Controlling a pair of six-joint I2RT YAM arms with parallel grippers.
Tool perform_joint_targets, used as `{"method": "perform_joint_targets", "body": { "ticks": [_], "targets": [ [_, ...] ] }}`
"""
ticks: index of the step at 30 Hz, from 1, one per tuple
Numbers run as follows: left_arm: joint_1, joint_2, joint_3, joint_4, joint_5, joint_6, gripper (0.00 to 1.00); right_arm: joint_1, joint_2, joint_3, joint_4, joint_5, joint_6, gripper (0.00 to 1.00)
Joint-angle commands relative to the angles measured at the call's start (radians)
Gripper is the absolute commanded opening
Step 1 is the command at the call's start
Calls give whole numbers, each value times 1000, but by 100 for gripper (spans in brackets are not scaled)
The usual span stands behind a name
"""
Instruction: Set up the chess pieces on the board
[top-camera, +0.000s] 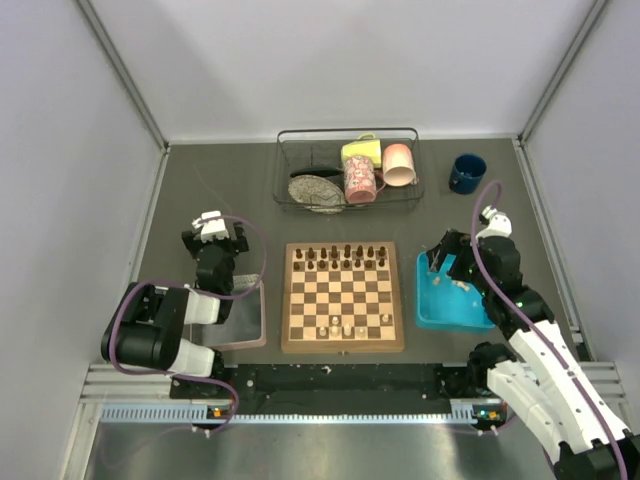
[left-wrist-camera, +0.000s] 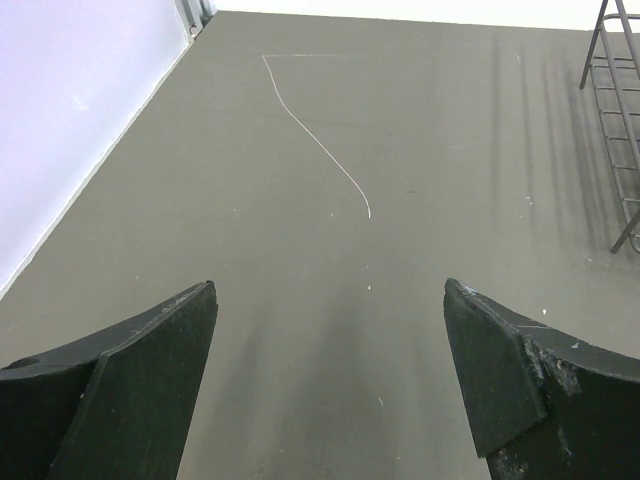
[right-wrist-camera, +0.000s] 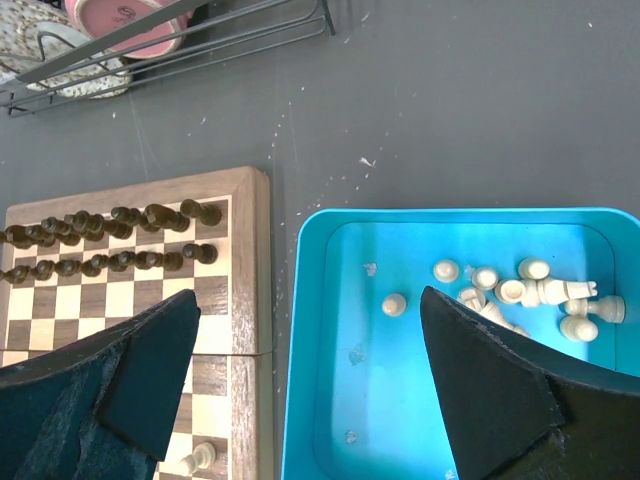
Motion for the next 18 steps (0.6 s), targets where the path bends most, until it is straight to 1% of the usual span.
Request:
{"method": "perform_joint_targets", "body": {
  "ticks": [1,9,14,15,16,18],
  "targets": [
    [7,-7,17,47,5,3,99,9,-7,-9,9,-12,3,91],
    [11,-7,18,40,15,-2,99,9,14,3,-7,-33,8,92],
    [12,-21,15,53,16,7,99,9,-1,33,-46,-38,38,97],
    [12,-38,23,-8,53,9,99,9,-3,42,-56,-38,41,98],
    [12,-79,40,-38,50,25,99,7,-6,43,-67,-35,46,99],
    [3,-131,72,-151,24,24,99,9,-12,51,-89,-20,49,99]
  ]
}}
